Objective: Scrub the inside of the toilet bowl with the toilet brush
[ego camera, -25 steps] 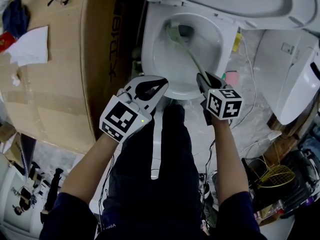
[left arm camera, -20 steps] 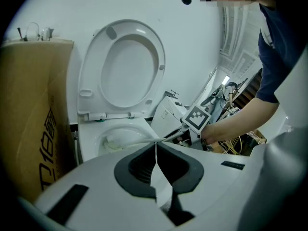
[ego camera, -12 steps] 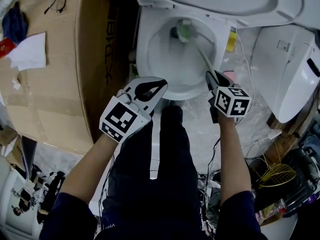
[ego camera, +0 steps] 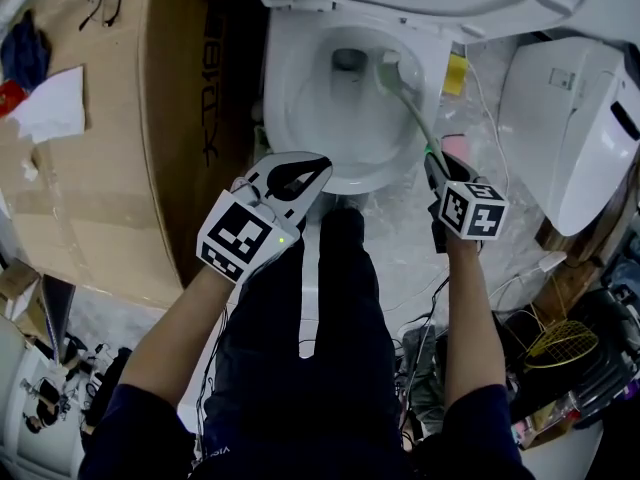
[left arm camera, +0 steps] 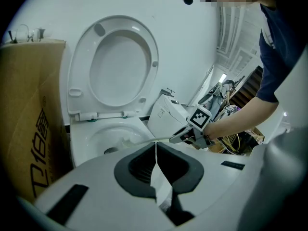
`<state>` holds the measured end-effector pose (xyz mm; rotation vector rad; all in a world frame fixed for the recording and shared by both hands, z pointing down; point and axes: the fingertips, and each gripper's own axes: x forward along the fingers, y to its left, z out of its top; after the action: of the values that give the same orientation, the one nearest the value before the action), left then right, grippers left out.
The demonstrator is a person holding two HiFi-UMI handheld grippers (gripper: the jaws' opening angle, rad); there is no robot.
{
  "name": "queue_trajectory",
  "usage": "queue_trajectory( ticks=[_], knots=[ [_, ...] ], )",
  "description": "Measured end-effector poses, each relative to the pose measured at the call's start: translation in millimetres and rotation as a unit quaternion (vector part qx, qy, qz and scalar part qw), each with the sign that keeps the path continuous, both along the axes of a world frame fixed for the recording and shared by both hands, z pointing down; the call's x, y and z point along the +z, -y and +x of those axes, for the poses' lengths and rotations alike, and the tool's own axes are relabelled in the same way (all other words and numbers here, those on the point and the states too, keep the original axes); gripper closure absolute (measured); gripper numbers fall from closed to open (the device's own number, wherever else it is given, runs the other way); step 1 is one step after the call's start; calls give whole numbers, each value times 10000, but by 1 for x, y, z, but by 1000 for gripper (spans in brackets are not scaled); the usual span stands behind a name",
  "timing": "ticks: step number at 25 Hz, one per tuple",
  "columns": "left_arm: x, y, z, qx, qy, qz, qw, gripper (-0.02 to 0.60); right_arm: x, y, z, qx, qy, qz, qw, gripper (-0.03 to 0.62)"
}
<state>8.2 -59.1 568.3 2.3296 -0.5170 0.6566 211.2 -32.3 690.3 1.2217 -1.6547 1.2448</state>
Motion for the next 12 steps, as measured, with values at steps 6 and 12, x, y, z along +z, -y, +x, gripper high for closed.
queue_trajectory(
  ticks=[6, 12],
  knots=[
    [0, -9, -3, 8, 15, 7, 10000, 546, 0, -28, -1, 17, -8, -122, 9999, 513],
    [-1, -19, -6, 24, 17, 21, 10000, 546, 1, -53, -8, -17, 27, -223, 9997, 513]
  ],
)
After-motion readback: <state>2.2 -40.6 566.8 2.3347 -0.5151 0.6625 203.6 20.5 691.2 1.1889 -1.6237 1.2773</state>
